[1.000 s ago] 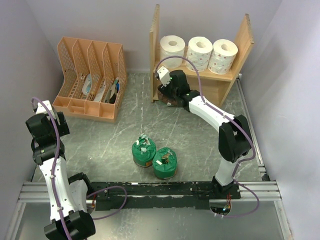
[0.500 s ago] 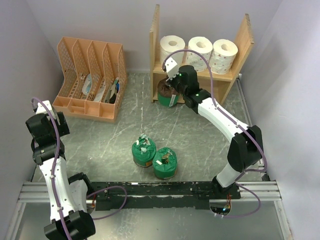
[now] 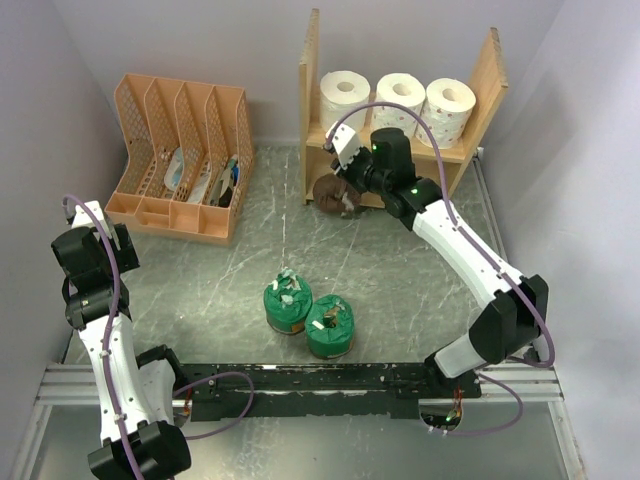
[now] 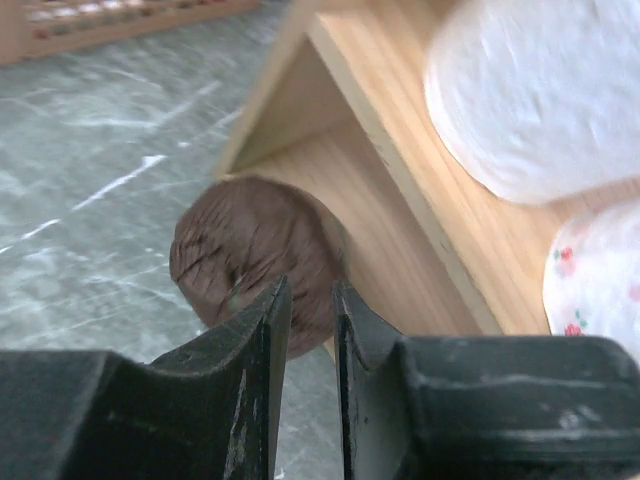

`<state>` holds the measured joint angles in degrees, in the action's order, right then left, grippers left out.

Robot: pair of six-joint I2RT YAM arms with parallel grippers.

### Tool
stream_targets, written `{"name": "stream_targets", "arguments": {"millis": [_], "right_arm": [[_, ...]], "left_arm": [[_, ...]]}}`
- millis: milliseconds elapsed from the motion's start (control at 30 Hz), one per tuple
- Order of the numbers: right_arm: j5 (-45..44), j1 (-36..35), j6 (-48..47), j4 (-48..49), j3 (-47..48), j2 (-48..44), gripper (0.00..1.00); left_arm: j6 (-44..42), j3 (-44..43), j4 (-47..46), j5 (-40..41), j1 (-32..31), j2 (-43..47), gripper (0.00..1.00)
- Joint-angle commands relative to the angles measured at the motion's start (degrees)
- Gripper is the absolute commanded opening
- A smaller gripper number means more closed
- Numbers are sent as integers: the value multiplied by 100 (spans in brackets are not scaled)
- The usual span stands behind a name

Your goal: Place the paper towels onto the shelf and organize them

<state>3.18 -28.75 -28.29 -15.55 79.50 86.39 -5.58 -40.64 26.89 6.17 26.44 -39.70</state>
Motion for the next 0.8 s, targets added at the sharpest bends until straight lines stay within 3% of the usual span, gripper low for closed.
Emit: {"name": "stream_targets", "arguments": {"millis": [0,267,633,767], "right_arm": [[1491,24,-318,-1393,555,8,24],[1549,26,-675,-2021,401,22,28],[1349,176,-975,-2837,-18,-566,44],[1734,157,-1041,-3911,70,-710,61]], "left_arm": [[-20,-46,18,-87,65,64,91],[-13,-42,13,-64,71,93,91],[-17,-49,18,-95,101,131,91],[-30,-36,18,-128,162,156,91]]}}
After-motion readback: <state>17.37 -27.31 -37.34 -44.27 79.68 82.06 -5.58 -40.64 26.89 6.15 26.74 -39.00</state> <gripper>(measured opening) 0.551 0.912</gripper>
